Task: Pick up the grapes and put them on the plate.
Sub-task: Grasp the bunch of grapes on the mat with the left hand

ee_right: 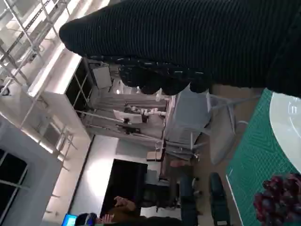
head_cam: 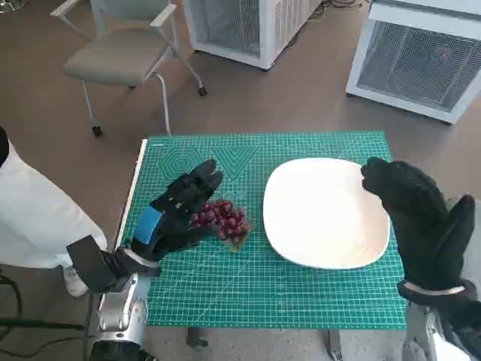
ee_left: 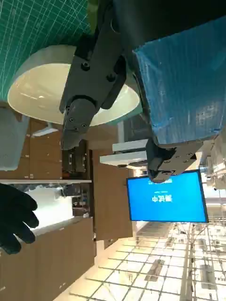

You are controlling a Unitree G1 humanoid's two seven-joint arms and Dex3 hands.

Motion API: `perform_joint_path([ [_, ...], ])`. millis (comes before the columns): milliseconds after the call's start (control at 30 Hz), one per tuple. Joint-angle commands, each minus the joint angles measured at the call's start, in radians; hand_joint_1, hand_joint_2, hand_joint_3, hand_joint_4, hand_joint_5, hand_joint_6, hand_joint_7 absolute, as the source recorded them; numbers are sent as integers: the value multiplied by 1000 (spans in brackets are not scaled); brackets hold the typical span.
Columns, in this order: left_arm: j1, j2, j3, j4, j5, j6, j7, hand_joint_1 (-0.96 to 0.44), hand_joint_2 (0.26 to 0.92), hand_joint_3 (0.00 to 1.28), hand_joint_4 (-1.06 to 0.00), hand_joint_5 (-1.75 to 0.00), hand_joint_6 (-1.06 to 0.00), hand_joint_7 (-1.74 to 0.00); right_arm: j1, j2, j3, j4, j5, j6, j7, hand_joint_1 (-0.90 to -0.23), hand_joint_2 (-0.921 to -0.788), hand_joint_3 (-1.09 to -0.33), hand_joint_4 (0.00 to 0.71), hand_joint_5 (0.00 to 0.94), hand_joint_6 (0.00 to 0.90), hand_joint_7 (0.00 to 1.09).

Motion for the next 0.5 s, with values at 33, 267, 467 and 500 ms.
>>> perform_joint_path([
  [33, -18, 3, 3, 8, 5, -16, -4, -356, 919, 0, -272, -1, -428, -1, 10, -4, -1, 9, 3, 14, 1, -439, -921, -622, 454, 609, 190, 918],
  [267, -15, 0, 1, 3, 6, -15, -2, -357, 918, 0, -274, -1, -429, -1, 13, -7, -3, 6, 7, 16, 4, -439, -921, -622, 454, 609, 190, 917],
  [467, -14, 0, 0, 0, 5, -14, -1, -365, 918, 0, -274, -1, -429, 0, 11, -6, -2, 6, 10, 18, 5, -439, -921, -621, 453, 608, 190, 918],
  [500, -14, -1, 0, -1, 6, -14, -1, -365, 919, 0, -275, -1, -429, 0, 11, -6, -2, 6, 10, 19, 4, -439, -921, -621, 453, 608, 190, 918],
])
